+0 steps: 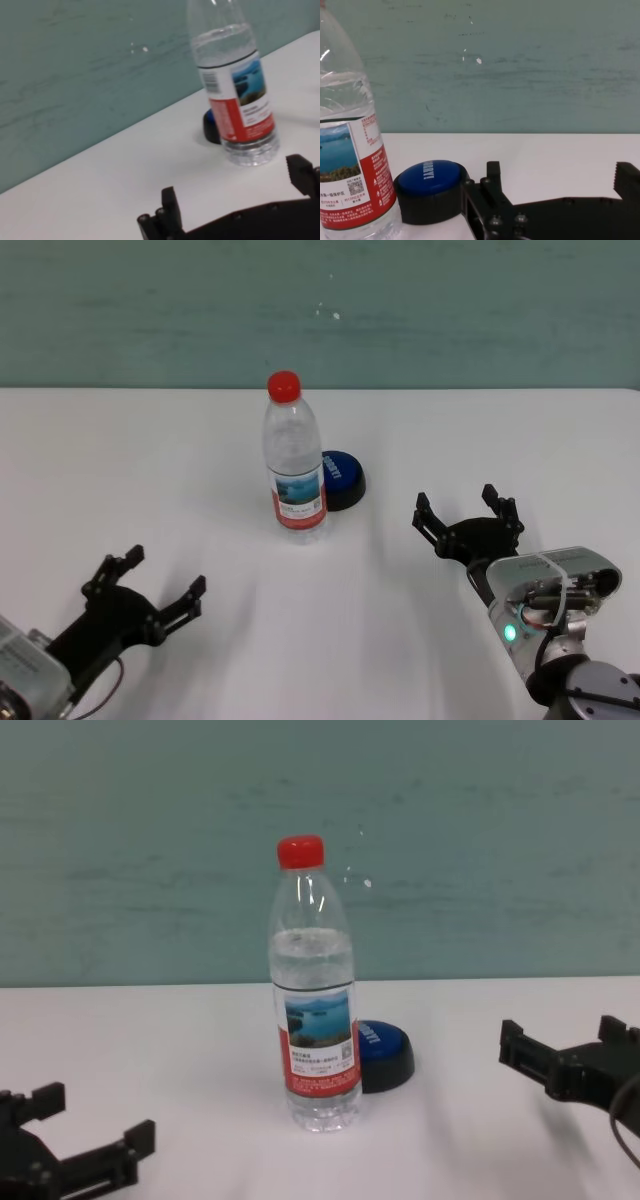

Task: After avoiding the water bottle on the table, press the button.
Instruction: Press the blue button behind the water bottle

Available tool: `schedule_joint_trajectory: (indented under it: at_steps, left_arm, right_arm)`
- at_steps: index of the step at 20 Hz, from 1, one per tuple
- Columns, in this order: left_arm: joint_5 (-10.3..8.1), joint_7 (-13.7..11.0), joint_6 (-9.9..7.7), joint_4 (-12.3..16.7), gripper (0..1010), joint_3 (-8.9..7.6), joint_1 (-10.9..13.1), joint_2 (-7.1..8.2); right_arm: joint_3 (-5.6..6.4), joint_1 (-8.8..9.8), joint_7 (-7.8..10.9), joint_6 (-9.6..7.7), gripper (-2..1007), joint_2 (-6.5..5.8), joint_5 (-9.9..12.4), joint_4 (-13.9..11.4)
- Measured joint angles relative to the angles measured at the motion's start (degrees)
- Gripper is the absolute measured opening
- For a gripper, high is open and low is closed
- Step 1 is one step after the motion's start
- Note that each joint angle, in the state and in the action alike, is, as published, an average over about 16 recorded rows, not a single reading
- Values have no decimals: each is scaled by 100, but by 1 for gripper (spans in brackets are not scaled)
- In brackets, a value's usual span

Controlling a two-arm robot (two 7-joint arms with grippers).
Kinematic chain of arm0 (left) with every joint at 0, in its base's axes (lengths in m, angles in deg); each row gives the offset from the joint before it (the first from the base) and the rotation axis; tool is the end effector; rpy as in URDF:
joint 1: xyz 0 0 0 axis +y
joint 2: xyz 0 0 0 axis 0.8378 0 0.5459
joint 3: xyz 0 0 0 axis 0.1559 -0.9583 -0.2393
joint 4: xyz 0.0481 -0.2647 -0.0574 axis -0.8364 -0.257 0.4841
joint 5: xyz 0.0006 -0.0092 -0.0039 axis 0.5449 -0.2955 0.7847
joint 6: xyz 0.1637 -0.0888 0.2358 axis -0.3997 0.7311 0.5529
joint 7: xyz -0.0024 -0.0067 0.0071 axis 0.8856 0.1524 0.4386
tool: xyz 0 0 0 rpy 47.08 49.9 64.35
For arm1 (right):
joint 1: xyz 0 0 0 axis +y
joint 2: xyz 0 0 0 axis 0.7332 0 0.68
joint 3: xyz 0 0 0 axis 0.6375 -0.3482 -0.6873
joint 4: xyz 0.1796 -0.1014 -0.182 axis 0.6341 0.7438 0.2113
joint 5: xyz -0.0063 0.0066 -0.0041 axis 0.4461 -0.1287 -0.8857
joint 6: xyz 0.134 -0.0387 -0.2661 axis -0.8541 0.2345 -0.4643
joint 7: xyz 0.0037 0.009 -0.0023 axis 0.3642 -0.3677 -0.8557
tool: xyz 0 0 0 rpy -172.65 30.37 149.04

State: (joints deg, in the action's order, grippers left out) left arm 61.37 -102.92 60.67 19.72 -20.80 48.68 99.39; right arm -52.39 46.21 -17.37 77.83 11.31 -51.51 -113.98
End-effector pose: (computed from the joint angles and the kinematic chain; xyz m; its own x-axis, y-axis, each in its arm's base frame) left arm 0.2452 0.0769 -0.2986 0.5074 0.8047 0.3083 -0.8597 0.4972 0.1171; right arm 0.2930 0.0396 -0.2918 0.2029 -0.9779 -0.0508 0.9792 0.2028 0.0060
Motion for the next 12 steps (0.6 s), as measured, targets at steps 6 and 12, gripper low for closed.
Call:
schedule_joint_trajectory:
  at_steps: [6,12]
  left_arm:
    - [-228,-239,110,-262,1000,-127,-227,203]
    - [-545,-574,280,-604,1000,-235,-499,462]
  right_arm:
    - [0,0,0,0,1004,0,0,0]
    - [0,0,0,0,1004,0,0,0]
